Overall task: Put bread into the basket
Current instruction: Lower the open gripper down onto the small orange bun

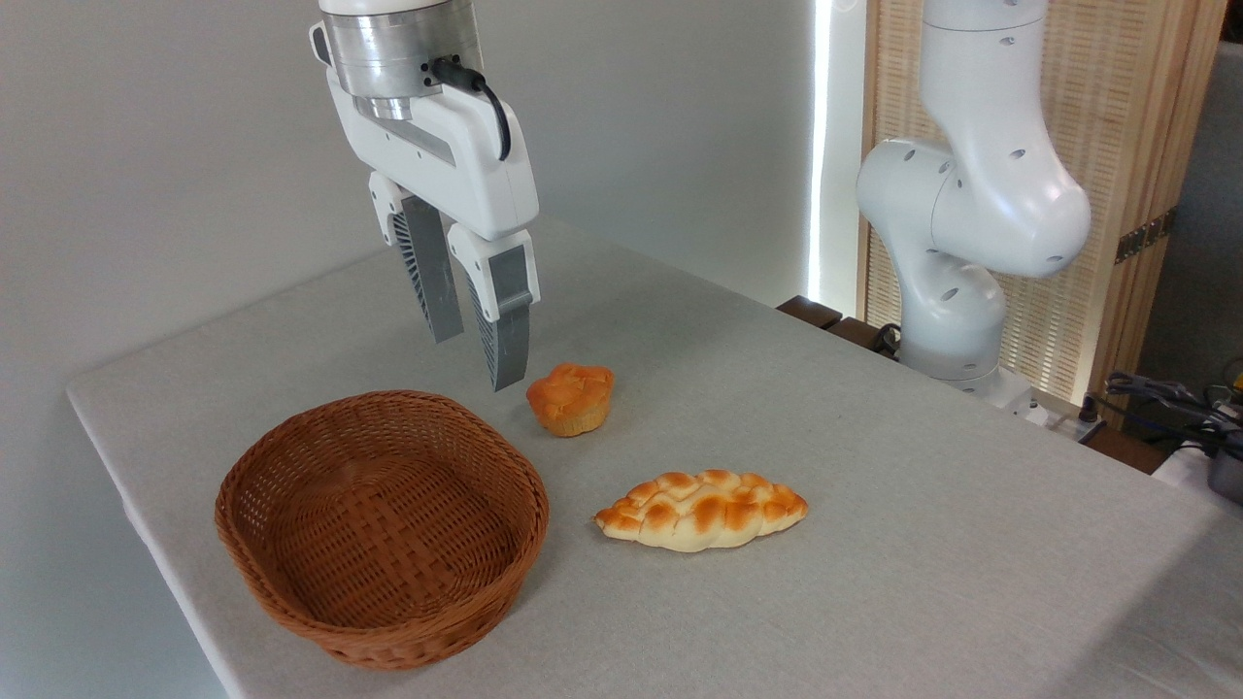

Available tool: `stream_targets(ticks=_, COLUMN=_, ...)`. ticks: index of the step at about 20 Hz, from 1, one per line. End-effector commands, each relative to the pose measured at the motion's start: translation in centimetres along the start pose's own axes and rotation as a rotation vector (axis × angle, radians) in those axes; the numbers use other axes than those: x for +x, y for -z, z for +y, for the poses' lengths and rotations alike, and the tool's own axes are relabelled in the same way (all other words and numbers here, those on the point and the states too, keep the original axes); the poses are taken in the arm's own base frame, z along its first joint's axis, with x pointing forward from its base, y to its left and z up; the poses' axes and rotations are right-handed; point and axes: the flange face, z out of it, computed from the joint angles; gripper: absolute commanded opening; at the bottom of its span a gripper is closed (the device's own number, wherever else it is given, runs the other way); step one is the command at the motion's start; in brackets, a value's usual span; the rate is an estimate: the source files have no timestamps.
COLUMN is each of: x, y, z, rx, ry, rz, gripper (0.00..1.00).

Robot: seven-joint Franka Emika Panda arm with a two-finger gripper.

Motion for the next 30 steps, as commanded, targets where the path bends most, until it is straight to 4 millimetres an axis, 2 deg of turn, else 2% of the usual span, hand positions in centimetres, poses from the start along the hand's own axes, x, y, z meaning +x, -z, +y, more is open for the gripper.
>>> stream_targets(ticks=1, x=-0.6, y=0.2, z=0.4, rx=-0.015, ry=0.018, rz=-0.009, gripper=1.00)
stream_targets(ticks=9, x=-0.8, y=0.0, z=0.6, rx=-0.017, ry=0.015, rz=-0.011, gripper=1.00)
stream_targets(ticks=11, x=-0.7, y=-0.6, z=1.7, rx=-0.028, ry=0.005, rz=-0.001, gripper=1.00)
stream_targets(ticks=15, x=0.6, y=-4.1, z=6.5, rx=-0.023, ry=-0.068, rz=0.021, gripper=1.00)
stream_targets(ticks=19, x=2.5, y=-8.5, z=14.3, rx=-0.046, ry=-0.189, rz=0.058, gripper=1.00)
stream_targets(ticks=22, x=1.8, y=-11.8, z=19.1, rx=-0.067, ry=-0.268, rz=0.028, gripper=1.00)
stream_targets(ticks=24, x=0.9, y=-14.5, z=20.9, rx=-0.078, ry=-0.304, rz=-0.009, gripper=1.00)
stream_targets(ticks=26, x=0.3, y=-16.5, z=21.3, rx=-0.076, ry=-0.310, rz=-0.024, gripper=1.00)
stream_targets(ticks=30, x=0.0, y=-18.0, z=21.2, rx=-0.006, ry=-0.356, rz=-0.047, gripper=1.00)
